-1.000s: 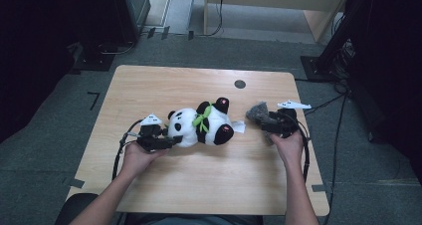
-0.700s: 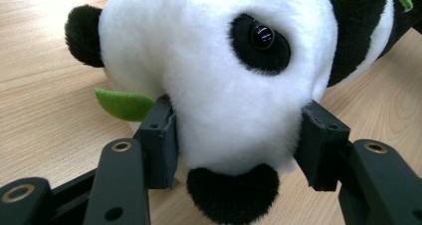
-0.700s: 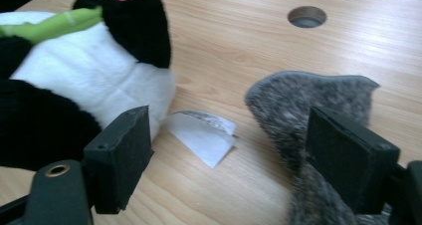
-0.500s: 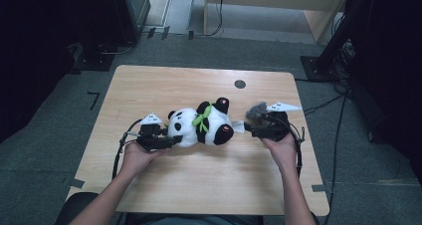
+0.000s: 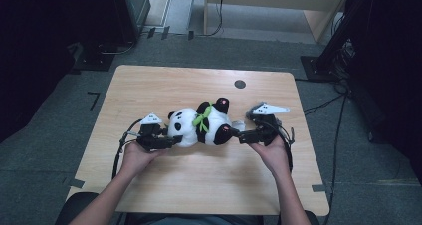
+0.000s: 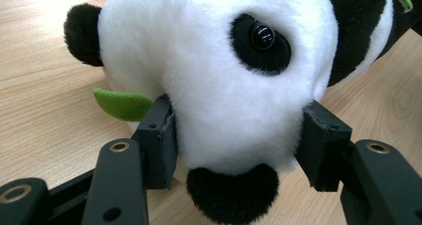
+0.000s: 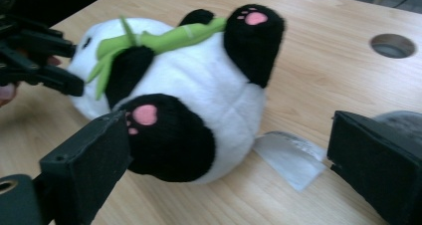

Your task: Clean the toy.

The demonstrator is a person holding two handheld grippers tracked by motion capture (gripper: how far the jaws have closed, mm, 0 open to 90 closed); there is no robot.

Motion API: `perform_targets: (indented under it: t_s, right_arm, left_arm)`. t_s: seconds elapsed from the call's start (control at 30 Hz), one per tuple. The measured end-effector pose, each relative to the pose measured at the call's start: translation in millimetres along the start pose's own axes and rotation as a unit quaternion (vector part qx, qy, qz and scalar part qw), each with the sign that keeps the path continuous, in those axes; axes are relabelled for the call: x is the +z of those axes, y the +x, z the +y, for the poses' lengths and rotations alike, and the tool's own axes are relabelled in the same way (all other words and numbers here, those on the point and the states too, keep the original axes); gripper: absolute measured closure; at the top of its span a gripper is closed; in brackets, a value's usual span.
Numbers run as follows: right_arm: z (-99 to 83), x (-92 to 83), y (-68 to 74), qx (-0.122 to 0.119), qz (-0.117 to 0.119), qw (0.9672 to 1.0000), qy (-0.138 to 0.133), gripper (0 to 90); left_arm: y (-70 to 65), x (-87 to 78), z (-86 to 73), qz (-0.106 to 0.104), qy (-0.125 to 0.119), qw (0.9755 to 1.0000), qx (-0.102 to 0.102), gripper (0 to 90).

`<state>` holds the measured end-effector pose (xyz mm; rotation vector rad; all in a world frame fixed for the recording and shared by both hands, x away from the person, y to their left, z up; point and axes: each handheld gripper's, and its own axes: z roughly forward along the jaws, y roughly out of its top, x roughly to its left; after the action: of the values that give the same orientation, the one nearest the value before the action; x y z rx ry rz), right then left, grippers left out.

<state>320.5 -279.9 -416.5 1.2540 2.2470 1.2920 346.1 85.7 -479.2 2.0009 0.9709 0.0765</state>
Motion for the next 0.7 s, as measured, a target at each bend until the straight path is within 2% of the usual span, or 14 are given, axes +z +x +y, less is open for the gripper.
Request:
perform_targets:
  t_s: [0.17, 0.33, 0.5, 0.7]
  right_arm:
    - [0.6, 8.8, 13.0, -0.018, 0.023, 0.9995, 0.006, 0.6]
    - [-3.0, 22.5, 20.8, -0.023, 0.049, 0.9984, 0.016, 0.6]
    - [-7.4, 36.5, 22.7, -0.022, 0.065, 0.9971, 0.031, 0.0]
    - [-11.1, 51.3, 20.3, -0.015, 0.075, 0.9968, 0.025, 0.0]
  left_arm:
    - [0.1, 0.0, 0.1, 0.0, -0.001, 1.0, 0.0, 41.7]
    - [0.2, 0.0, 0.1, 0.0, -0.002, 1.0, -0.001, 41.0]
    - [0.4, 0.1, 0.2, 0.0, -0.003, 1.0, -0.002, 41.0]
    - [0.4, 0.1, 0.5, 0.0, -0.002, 1.0, -0.004, 40.1]
